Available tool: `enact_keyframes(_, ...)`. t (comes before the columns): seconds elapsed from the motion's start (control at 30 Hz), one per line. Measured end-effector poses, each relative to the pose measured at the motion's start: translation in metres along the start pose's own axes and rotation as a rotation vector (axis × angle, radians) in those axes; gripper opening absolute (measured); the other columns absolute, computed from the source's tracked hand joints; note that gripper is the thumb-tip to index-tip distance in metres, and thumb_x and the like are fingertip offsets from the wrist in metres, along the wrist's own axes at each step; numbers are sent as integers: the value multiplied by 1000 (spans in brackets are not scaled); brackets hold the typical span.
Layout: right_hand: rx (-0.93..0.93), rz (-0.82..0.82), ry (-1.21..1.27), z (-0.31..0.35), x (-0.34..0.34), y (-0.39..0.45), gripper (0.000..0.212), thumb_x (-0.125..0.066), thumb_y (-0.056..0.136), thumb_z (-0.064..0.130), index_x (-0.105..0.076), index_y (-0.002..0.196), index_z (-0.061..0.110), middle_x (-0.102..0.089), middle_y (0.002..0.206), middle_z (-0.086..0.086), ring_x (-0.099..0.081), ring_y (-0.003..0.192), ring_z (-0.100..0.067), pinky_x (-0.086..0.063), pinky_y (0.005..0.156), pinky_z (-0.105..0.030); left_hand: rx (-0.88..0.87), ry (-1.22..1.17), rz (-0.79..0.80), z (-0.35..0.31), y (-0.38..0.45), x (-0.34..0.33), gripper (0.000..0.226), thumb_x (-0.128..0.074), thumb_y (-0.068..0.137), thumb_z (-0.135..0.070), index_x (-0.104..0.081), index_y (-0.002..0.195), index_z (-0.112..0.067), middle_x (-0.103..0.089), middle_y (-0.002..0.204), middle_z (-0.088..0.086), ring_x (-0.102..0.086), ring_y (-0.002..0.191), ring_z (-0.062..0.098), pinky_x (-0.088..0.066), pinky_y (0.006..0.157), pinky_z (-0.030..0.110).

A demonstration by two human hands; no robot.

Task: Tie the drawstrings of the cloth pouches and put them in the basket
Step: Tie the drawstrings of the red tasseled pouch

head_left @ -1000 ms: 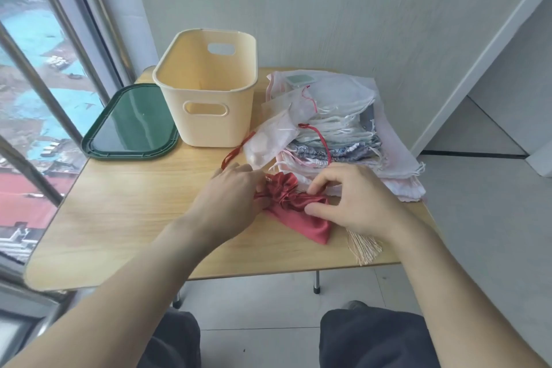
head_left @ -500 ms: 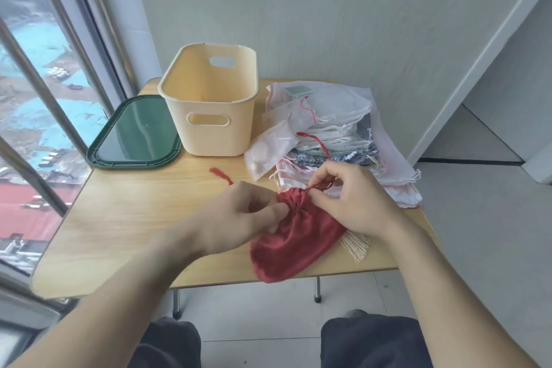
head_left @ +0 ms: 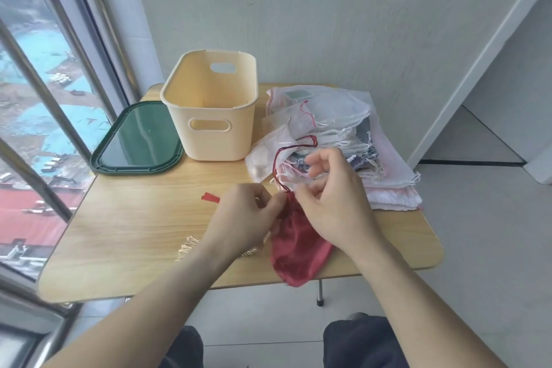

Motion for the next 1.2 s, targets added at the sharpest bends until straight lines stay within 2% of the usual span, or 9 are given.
enact_keyframes(0.17,-25,544,-53,3,-35,-35,42,-78,76,26,-53,109,31,-60,100,13,-60,93,-2,-49,80,-18,120,-361,176,1,-2,-10,37,-53,101,-30,-61,76,-3,-65,60,14,-45,37,25,-31,37,26)
enact_keyframes(0.23,31,512,-122,6,-40,-39,40,-83,72,37,-55,101,29,-56,97,15,-54,96,2,-44,79,-13,53,-388,267,-12,-6,-15,41,-50,103,-27,-63,79,3,-64,62,17,-48,39,25,-33,37,26)
enact_keyframes(0.37,68,299,-69,2,-41,-32,20,-62,75,4,-59,92,14,-50,72,11,-50,74,-7,-35,64,-17,-114,-358,427,-36,-15,-20,48,-45,105,-28,-68,83,8,-71,71,18,-61,55,30,-47,45,29)
enact_keyframes(0.47,89,224,6,1,-35,-29,51,-50,75,-10,-64,115,19,-52,64,14,-53,65,-5,-40,64,-14,-177,-323,560,-42,-20,-14,49,-46,104,-36,-73,94,4,-74,82,19,-66,75,37,-55,68,43)
enact_keyframes(0.57,152,216,66,9,-33,-28,31,-54,85,2,-69,99,25,-65,75,12,-62,74,-7,-47,69,-19,-208,-295,702,-43,-28,-8,48,-47,101,-39,-73,110,1,-75,104,18,-69,102,35,-53,97,41)
enact_keyframes(0.77,-25,430,73,-18,-52,-25,14,-63,100,28,-72,91,26,-71,81,16,-65,77,-1,-50,75,-23,10,111,-27,0,16,52,57,-46,100,-50,-77,68,-14,-72,67,5,-62,55,11,-46,61,28)
enact_keyframes(0.93,-121,467,121,-30,-54,-25,36,-47,106,34,-71,88,15,-74,85,-5,-67,72,-15,-56,77,-40,231,97,189,40,30,4,69,-58,89,-62,-70,76,4,-61,55,8,-49,44,18,-39,49,22)
enact_keyframes(1.07,-198,464,239,-31,-57,-24,43,-46,106,33,-69,78,10,-72,76,-8,-65,65,-16,-51,63,-30,145,2,167,33,37,-10,44,-74,86,-45,-68,73,-4,-56,55,2,-43,43,11,-35,45,18)
enact_keyframes(1.2,-528,171,645,-51,-45,-21,41,-45,102,15,-51,62,17,-61,68,-9,-45,50,-11,-29,45,-20,-6,-127,17,19,37,-5,32,-71,91,-28,-63,80,1,-51,58,-1,-37,46,5,-31,46,18)
Point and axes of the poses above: each hand's wrist, its own y-axis towards the middle knuckle, its own x-axis out of the back of the hand, z = x × y, the point moved 10 cm from there along y, towards the middle knuckle
